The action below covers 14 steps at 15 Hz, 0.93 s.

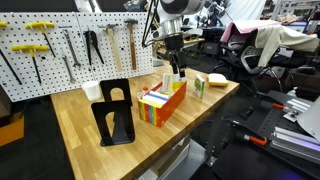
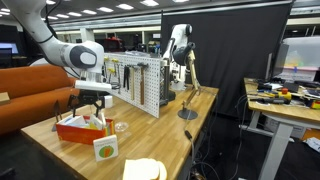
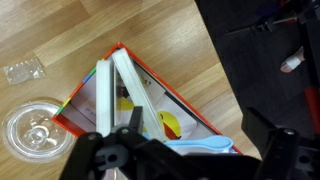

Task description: Move the green book forward. Pick up the yellow book from the book holder and put it on the table.

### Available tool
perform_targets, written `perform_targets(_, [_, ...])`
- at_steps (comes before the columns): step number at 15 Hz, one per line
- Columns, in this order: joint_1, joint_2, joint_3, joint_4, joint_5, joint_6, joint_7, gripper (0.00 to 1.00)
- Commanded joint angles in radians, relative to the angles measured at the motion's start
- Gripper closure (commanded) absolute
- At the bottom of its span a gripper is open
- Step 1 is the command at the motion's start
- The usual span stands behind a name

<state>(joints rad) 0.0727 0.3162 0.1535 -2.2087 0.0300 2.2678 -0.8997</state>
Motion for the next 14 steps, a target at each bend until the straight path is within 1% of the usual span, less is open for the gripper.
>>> perform_targets(1, [-0.021, 0.009, 0.018, -0.002, 0.012, -0.029, -0.03, 0.0])
perform_targets(7, [-0.018, -0.004, 0.021, -0.007, 0.01, -0.027, -0.036, 0.0])
perform_targets(14, [-0.016, -0.106, 0.045, -0.06, 0.029, -0.021, -0.074, 0.0])
